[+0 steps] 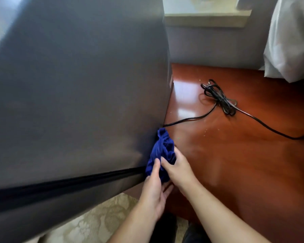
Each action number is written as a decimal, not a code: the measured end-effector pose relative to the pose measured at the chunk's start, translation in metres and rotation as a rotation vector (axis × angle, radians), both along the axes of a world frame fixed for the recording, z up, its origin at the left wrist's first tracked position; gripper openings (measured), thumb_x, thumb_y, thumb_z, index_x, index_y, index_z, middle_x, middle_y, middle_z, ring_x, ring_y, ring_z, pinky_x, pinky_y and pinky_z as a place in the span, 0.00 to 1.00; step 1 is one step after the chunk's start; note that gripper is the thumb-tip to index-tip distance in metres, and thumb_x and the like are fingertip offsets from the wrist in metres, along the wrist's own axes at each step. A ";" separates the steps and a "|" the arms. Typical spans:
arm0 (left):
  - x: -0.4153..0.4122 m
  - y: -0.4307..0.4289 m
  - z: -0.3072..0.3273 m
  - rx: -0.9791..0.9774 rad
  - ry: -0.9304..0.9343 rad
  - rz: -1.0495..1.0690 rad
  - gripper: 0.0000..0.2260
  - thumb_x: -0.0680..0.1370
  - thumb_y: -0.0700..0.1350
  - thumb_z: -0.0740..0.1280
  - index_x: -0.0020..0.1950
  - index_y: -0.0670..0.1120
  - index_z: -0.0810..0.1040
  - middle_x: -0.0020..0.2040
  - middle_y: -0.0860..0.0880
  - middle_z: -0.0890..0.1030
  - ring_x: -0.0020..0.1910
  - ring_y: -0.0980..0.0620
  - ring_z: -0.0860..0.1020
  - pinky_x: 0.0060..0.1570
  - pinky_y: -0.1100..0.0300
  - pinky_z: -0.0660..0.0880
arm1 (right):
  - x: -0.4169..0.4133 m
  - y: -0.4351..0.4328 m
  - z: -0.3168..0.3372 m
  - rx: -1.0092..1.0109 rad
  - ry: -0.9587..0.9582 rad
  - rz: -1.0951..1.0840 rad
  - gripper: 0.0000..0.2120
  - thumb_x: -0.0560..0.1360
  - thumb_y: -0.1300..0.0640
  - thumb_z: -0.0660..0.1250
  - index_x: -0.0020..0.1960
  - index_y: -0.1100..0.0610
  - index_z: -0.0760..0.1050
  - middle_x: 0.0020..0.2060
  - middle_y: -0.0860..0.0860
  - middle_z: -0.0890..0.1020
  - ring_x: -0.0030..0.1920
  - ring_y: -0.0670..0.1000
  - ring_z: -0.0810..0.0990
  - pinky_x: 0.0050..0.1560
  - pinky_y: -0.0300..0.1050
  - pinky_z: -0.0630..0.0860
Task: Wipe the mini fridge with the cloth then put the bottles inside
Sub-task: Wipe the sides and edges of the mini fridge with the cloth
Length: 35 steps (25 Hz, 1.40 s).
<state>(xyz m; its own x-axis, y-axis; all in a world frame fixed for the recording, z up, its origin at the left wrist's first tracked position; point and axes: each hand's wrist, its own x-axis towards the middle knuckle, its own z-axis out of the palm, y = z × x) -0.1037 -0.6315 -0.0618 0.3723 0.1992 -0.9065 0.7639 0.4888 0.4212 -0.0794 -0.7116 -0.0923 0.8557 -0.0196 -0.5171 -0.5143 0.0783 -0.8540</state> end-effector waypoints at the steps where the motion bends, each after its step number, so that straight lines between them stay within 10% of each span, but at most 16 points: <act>1: -0.002 -0.001 -0.005 0.023 -0.012 0.021 0.15 0.79 0.58 0.68 0.59 0.52 0.82 0.54 0.48 0.88 0.51 0.48 0.86 0.42 0.55 0.81 | 0.000 -0.001 -0.003 -0.013 -0.004 0.006 0.20 0.76 0.67 0.70 0.67 0.55 0.77 0.56 0.49 0.86 0.58 0.48 0.84 0.66 0.55 0.77; 6: 0.055 -0.031 -0.005 0.024 -0.195 0.058 0.15 0.81 0.59 0.64 0.61 0.52 0.82 0.56 0.46 0.87 0.53 0.46 0.86 0.47 0.51 0.82 | 0.066 -0.025 0.006 -0.028 -0.159 -0.044 0.27 0.74 0.63 0.74 0.72 0.54 0.74 0.61 0.44 0.83 0.61 0.37 0.80 0.66 0.37 0.74; 18: 0.204 -0.091 -0.008 0.022 -0.102 0.091 0.12 0.80 0.59 0.68 0.52 0.52 0.81 0.45 0.50 0.88 0.50 0.47 0.85 0.57 0.48 0.81 | 0.209 -0.067 -0.028 0.105 0.003 -0.144 0.12 0.75 0.62 0.72 0.58 0.55 0.81 0.49 0.52 0.88 0.52 0.54 0.86 0.59 0.59 0.81; 26: 0.227 -0.091 0.107 -0.207 -0.519 0.096 0.17 0.83 0.58 0.62 0.65 0.50 0.81 0.60 0.47 0.86 0.62 0.46 0.82 0.69 0.45 0.73 | 0.247 -0.079 0.117 0.135 -0.450 -0.176 0.15 0.72 0.64 0.73 0.57 0.54 0.82 0.48 0.49 0.88 0.50 0.48 0.87 0.51 0.42 0.82; 31: 0.219 -0.093 0.193 -0.356 -0.677 0.160 0.20 0.82 0.58 0.62 0.66 0.47 0.81 0.62 0.43 0.84 0.66 0.44 0.80 0.73 0.44 0.70 | 0.240 -0.072 0.222 -0.004 -0.616 -0.134 0.16 0.73 0.64 0.73 0.60 0.55 0.81 0.50 0.49 0.88 0.51 0.47 0.87 0.59 0.51 0.81; 35: 0.202 -0.086 0.257 -0.452 -0.828 0.173 0.21 0.83 0.57 0.61 0.65 0.45 0.82 0.59 0.43 0.85 0.58 0.49 0.84 0.58 0.55 0.80 | 0.223 -0.062 0.298 -0.068 -0.776 -0.117 0.16 0.73 0.64 0.72 0.59 0.54 0.80 0.50 0.50 0.88 0.52 0.49 0.86 0.59 0.50 0.81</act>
